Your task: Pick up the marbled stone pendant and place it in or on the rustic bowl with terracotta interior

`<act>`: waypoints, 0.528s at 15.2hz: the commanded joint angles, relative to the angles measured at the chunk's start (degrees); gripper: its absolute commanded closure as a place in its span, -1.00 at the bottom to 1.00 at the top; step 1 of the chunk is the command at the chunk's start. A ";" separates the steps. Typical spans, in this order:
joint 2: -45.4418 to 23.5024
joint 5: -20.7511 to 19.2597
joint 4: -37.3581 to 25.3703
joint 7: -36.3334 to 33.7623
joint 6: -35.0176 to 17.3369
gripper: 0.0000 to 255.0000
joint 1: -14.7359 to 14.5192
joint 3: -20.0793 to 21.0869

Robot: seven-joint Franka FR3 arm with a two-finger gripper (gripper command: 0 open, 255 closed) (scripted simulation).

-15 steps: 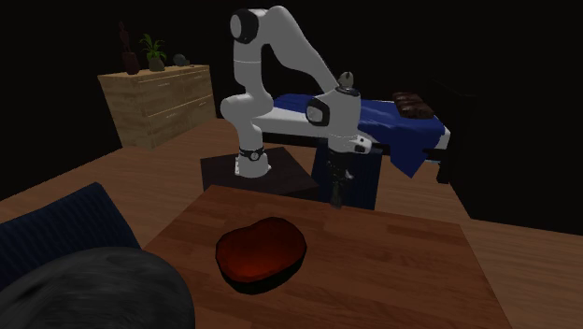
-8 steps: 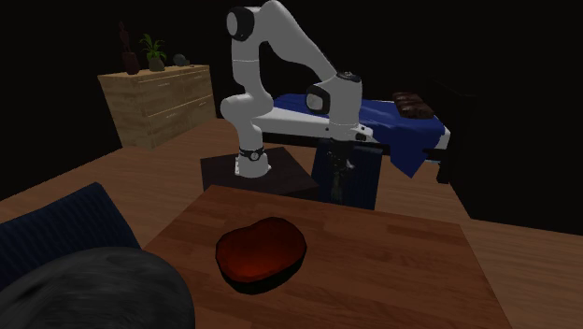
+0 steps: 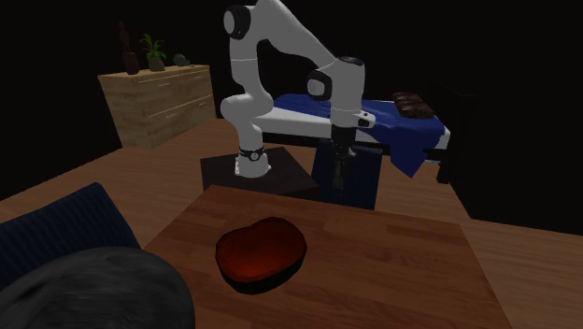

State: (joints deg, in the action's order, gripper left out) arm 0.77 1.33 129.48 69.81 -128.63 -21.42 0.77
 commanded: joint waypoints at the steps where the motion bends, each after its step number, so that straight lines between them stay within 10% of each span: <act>1: 0.92 -0.01 -0.65 0.20 1.60 1.00 0.11 -0.12; 8: 3.43 -0.06 -3.51 0.10 6.97 1.00 0.13 -0.13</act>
State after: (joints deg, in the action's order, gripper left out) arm 3.86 1.27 126.47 70.06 -122.53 -21.22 0.57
